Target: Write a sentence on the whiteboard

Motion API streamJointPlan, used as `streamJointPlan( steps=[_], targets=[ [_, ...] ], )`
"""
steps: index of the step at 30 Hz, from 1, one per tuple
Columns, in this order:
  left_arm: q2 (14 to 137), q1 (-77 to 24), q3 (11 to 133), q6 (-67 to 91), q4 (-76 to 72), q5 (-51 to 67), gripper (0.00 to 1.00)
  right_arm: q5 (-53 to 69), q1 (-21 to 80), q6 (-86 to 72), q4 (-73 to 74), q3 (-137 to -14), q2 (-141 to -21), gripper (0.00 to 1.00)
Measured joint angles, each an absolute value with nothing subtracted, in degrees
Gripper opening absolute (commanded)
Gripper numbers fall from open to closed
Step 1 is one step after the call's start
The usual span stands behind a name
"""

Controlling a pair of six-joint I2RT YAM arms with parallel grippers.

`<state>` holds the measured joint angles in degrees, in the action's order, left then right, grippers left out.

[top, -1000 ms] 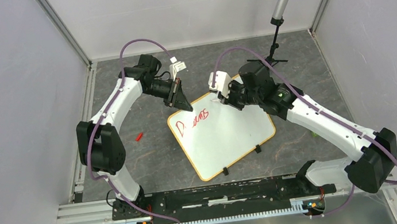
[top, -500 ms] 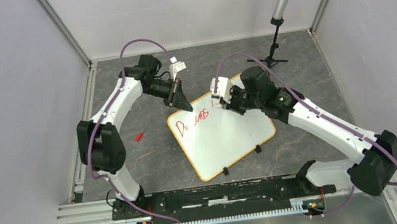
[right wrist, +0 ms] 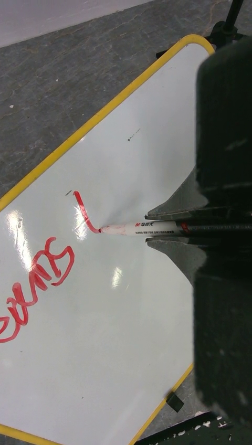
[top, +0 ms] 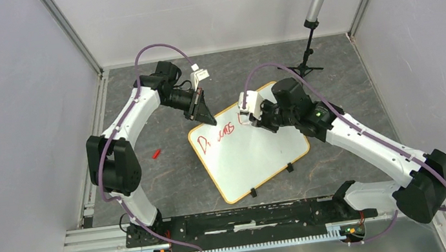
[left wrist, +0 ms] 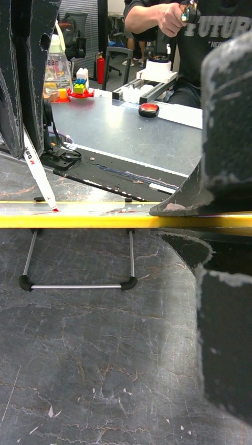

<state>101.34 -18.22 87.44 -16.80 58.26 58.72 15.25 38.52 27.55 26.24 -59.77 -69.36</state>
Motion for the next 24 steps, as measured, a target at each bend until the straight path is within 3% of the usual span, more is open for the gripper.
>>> streamJointPlan(
  steps=[24],
  targets=[
    [101.34,-18.22,87.48,-16.80,58.35,58.78,0.02,12.03,38.50,28.01,26.85,-62.67,-70.63,0.00]
  ],
)
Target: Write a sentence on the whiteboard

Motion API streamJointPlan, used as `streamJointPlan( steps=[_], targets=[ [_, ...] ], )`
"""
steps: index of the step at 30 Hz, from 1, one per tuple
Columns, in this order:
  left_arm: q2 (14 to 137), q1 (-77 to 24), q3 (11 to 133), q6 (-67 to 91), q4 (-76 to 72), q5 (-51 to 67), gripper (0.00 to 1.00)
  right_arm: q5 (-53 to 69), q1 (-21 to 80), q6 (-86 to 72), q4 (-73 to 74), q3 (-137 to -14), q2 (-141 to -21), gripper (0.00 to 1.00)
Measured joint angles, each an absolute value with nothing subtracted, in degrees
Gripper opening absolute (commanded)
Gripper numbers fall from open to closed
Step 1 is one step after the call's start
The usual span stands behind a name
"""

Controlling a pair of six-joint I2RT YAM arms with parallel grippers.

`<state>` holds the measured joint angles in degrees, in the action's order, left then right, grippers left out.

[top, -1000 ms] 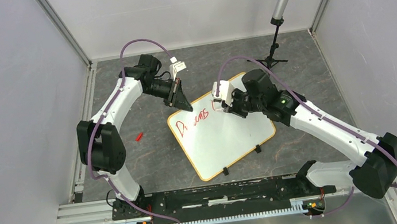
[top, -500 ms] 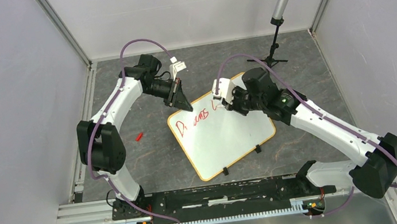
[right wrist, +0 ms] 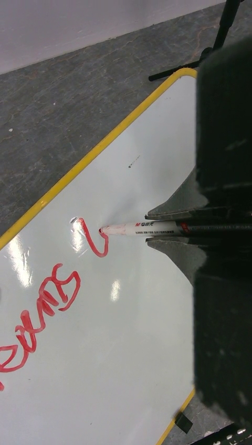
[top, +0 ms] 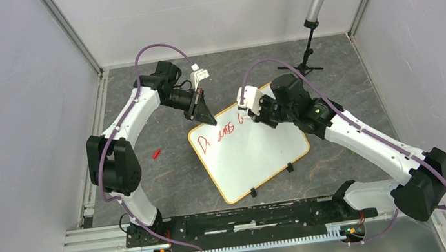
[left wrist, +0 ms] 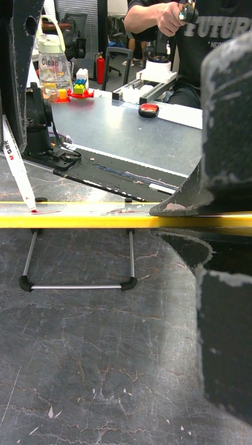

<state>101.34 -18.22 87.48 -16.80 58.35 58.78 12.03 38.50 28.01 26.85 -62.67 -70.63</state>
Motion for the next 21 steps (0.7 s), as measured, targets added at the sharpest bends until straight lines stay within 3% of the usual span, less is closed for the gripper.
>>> streamJointPlan(
  steps=[21],
  targets=[
    [101.47,-18.22,87.57,-16.80,58.37,58.78,0.02,13.10,37.34,28.75,27.05,-62.67,-70.52,0.00]
  ],
)
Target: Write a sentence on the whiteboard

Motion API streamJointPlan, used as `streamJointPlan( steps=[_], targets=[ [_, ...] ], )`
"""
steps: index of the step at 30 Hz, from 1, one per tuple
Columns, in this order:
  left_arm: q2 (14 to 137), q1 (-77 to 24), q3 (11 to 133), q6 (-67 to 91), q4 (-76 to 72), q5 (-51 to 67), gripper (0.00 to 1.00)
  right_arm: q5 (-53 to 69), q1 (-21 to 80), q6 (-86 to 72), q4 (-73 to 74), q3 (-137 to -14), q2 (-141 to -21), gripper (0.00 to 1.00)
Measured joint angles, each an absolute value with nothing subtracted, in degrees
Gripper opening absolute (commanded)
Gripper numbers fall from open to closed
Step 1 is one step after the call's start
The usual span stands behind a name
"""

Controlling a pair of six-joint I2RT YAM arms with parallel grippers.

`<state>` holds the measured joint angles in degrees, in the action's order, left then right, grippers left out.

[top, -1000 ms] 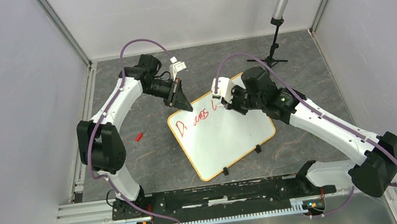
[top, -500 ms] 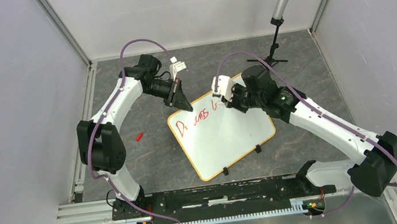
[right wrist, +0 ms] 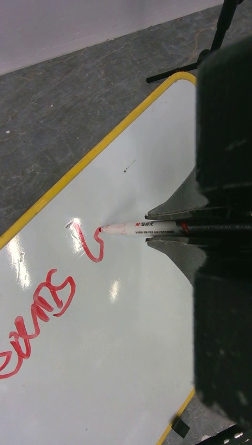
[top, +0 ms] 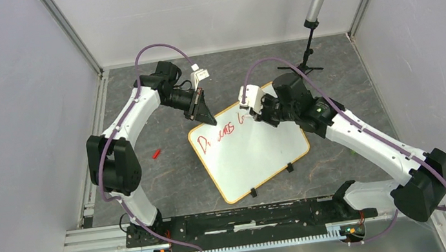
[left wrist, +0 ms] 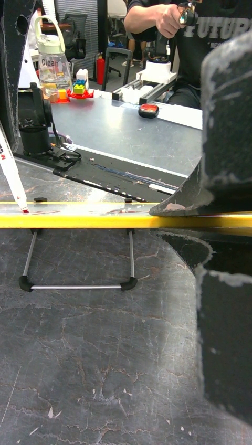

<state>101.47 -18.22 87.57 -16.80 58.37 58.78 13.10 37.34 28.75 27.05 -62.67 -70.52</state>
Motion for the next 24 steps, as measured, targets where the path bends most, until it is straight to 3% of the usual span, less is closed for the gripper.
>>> streamJointPlan(
  steps=[24],
  targets=[
    [101.49,-18.22,87.59,-16.80,58.43,58.81,0.02,12.73,37.34,31.35,29.69,-62.63,-70.17,0.00]
  ],
)
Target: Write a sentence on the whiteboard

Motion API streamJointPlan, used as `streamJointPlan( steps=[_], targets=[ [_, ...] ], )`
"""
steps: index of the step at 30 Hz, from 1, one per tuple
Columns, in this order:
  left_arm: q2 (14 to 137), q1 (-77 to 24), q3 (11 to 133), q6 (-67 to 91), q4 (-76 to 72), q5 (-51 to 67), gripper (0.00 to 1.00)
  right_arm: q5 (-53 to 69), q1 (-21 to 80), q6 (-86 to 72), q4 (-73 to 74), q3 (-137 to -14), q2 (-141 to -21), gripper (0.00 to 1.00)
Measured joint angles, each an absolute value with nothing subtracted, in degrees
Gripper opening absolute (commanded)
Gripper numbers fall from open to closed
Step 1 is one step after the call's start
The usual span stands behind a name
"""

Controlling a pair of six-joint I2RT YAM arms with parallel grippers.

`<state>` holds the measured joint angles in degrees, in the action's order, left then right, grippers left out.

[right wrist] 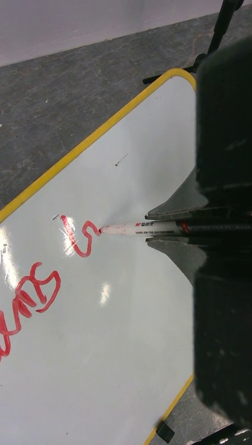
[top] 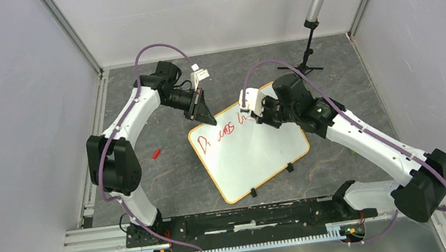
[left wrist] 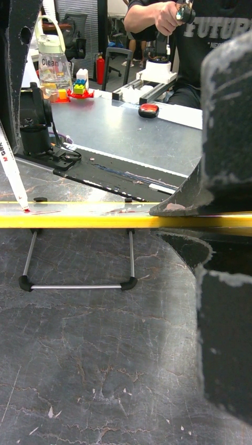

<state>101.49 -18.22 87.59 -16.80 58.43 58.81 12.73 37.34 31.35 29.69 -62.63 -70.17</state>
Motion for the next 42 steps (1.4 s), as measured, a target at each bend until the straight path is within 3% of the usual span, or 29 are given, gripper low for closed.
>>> streamJointPlan(
  steps=[15,42],
  targets=[
    [101.49,-18.22,87.59,-16.80,58.43,58.85,0.02,8.51,36.03,30.74,28.95,-63.68,-70.02,0.00],
    [101.49,-18.22,87.59,-16.88,58.46,58.83,0.02,11.97,36.03,30.55,29.43,-64.10,-70.74,0.00]
  ],
)
